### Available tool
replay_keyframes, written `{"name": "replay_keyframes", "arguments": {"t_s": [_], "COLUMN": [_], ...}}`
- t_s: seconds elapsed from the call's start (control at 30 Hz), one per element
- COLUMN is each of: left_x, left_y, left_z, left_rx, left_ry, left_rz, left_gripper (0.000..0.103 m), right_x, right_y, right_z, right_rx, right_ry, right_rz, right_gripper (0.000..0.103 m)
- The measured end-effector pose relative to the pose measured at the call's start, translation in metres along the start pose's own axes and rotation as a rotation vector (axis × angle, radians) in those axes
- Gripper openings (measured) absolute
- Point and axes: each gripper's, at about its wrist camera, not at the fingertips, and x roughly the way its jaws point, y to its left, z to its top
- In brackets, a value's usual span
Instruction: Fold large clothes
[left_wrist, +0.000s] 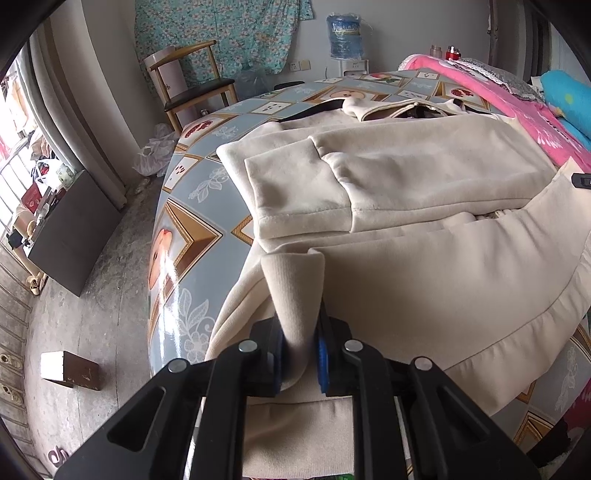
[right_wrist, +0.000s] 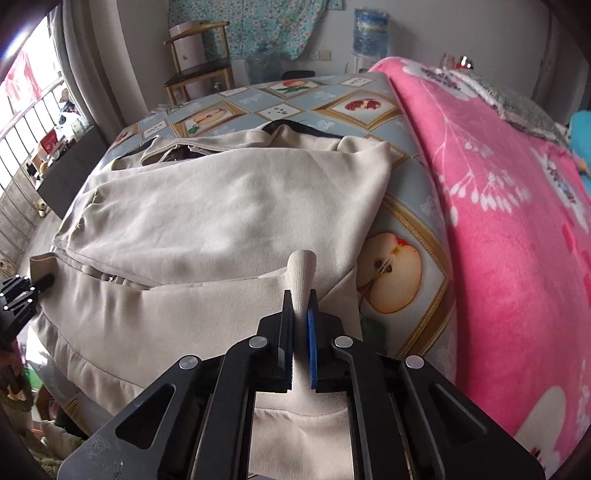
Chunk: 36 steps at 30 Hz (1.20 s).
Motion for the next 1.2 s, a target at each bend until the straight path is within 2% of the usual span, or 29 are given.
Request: {"name": "replay_keyframes", "arguments": {"t_s": [0.13,0.3,0.47,0.63,0.83,0.9,1.0,1.1,1.2], "left_x": [-0.023,-0.067,-0.110,-0.125,-0.109,-0.099,-0.075,-0.041,0.005], "left_y": [0.005,0.013,0.021,0.039,0.053,0.058,0.068,0.082,0.094], "left_z": [-0.007,-0.017,-0.023,-0.004,0.044,0.066,0.107,0.154,0.198], "left_rx": [-0.003,-0.002,-0.006,-0.069,-0.057,-0.053,-0.054,-0.072,-0.080], "left_ry": [-0.075,-0.185,-0.277,-0.319,-0.353,-0.361,-0.355,-0.321,-0.254], "left_rz": [-0.034,-0.094,-0.125,-0.185,-0.185,-0.187,-0.188,-0.211,-0.239], "left_gripper": [0.008,0.006,0.006,0.006,0.006,0.006,0.006,0.006,0.006], "right_x": [-0.032,-0.070,-0.105,-0.118,-0.109,-0.098,-0.073,-0.038,0.004], "right_y": [0.024,0.039,0.038,0.025,0.022,0.020,0.009,-0.002,-0.013], "right_z": [-0.012,-0.030,-0.042,-0.032,0.015,0.040,0.085,0.135,0.177], "right_rx": [-0.037,0.001,0.098,0.184,0.148,0.118,0.105,0.098,0.117], "right_ry": [-0.096,-0.209,-0.297,-0.360,-0.426,-0.440,-0.443,-0.420,-0.361], "right_rz": [-0.144,-0.246,-0.270,-0.248,-0.242,-0.240,-0.190,-0.157,-0.120], "right_gripper": [0.005,0.005,0.005,0.005,0.005,0.004,0.004,0.004,0.004]}}
